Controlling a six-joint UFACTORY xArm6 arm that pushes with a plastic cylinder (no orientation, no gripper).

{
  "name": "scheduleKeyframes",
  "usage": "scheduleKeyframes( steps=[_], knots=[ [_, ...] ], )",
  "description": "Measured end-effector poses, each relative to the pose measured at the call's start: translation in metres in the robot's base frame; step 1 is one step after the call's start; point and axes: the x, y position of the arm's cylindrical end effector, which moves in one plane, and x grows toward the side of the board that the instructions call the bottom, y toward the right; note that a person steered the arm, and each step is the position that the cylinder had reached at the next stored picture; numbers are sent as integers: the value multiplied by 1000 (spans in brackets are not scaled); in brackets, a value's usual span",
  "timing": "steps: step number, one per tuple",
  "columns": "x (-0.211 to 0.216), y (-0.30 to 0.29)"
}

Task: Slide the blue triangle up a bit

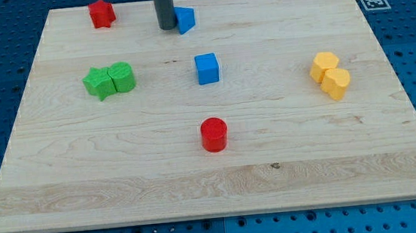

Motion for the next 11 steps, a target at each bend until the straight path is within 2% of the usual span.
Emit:
scheduleKeyframes(
  steps=[2, 3, 4, 5, 7, 10, 11],
  knots=[
    [-11, 30],
    [6, 30],
    [56, 31],
    [67, 46],
    [47, 70],
    [-14, 70],
    [-20, 70]
  ],
)
